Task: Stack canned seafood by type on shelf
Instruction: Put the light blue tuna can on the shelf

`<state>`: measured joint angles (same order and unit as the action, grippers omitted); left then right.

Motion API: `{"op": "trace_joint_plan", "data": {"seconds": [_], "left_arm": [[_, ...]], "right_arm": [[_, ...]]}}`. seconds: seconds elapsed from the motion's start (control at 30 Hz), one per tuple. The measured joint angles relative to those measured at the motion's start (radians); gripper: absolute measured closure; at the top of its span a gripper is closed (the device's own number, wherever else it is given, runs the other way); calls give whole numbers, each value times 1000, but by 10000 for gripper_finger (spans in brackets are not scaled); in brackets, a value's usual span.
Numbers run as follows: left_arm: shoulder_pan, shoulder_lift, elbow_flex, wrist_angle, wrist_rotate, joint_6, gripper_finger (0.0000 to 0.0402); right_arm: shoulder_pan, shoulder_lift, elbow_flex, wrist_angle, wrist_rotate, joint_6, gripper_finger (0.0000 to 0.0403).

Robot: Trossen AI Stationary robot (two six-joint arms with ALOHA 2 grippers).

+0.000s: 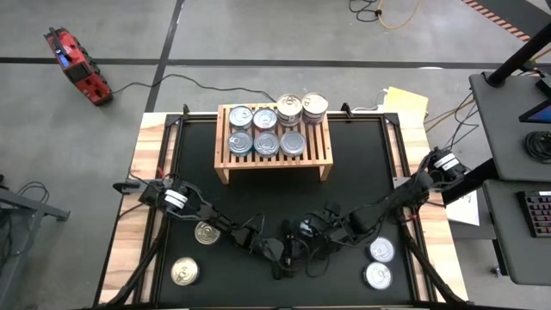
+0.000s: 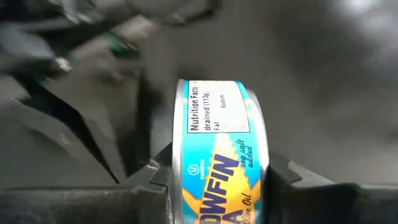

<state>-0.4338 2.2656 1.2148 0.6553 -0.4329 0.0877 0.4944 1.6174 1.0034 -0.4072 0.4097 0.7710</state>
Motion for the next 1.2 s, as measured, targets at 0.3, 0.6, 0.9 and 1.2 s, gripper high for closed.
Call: {"op": "trace_joint_plan", "data": {"seconds": [0.3, 0.6, 0.9, 1.2], "left_arm": [[-35, -192, -160, 22, -95, 134, 401], [-35, -468, -503, 470, -29, 116, 401], [-34, -503, -560, 620, -11, -94, 366], [-33, -482, -524, 578, 5, -153, 218]], "right_arm": [[46, -222, -120, 48, 150, 42, 280], [44, -337, -457, 922, 164, -179, 280], [42, -253, -553, 1395, 154, -345, 280], [42, -189, -471, 1394, 132, -497, 280]]}}
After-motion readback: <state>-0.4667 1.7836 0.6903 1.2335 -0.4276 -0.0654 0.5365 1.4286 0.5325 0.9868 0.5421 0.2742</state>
